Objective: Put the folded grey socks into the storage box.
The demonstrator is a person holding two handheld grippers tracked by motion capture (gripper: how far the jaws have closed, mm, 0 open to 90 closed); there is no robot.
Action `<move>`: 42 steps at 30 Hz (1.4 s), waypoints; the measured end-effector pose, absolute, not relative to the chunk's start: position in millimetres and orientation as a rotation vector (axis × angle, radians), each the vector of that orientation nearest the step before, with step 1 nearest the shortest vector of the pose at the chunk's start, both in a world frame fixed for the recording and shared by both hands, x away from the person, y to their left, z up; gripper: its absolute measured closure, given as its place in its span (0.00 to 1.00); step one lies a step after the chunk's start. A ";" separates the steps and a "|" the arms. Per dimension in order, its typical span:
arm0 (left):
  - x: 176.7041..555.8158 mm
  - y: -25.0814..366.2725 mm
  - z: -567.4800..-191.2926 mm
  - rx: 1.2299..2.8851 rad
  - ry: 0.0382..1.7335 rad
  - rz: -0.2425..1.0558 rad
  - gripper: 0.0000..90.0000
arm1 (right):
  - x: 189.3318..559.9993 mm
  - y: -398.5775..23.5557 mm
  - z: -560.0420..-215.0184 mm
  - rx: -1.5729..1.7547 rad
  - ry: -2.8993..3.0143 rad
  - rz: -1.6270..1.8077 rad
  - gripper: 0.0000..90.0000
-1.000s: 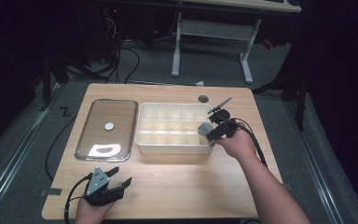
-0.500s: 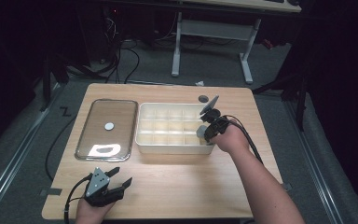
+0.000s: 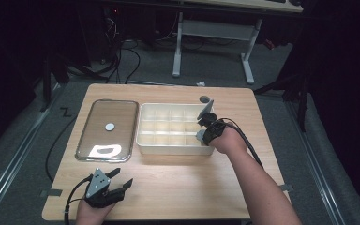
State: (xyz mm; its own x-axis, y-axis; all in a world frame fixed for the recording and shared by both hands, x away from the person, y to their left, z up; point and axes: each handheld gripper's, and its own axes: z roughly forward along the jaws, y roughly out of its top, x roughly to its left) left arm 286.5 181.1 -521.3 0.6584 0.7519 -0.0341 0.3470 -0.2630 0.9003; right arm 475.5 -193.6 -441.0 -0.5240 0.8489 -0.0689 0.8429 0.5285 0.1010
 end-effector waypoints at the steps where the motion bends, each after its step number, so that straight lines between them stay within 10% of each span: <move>1: 286.4 181.4 -521.2 1.864 0.870 0.503 0.41 | 475.5 -193.7 -441.2 1.473 2.649 0.085 0.79; 42: 289.4 186.2 -522.3 1.858 0.895 0.495 0.40 | 481.1 -191.0 -456.8 1.483 2.688 0.042 0.79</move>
State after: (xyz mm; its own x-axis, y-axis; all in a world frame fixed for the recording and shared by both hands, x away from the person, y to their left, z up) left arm 289.4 186.2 -522.3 0.6460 0.7618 -0.0478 0.3637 -0.2522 0.8967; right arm 481.1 -191.0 -456.8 -0.5316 0.8456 -0.0492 0.8436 0.5338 0.0582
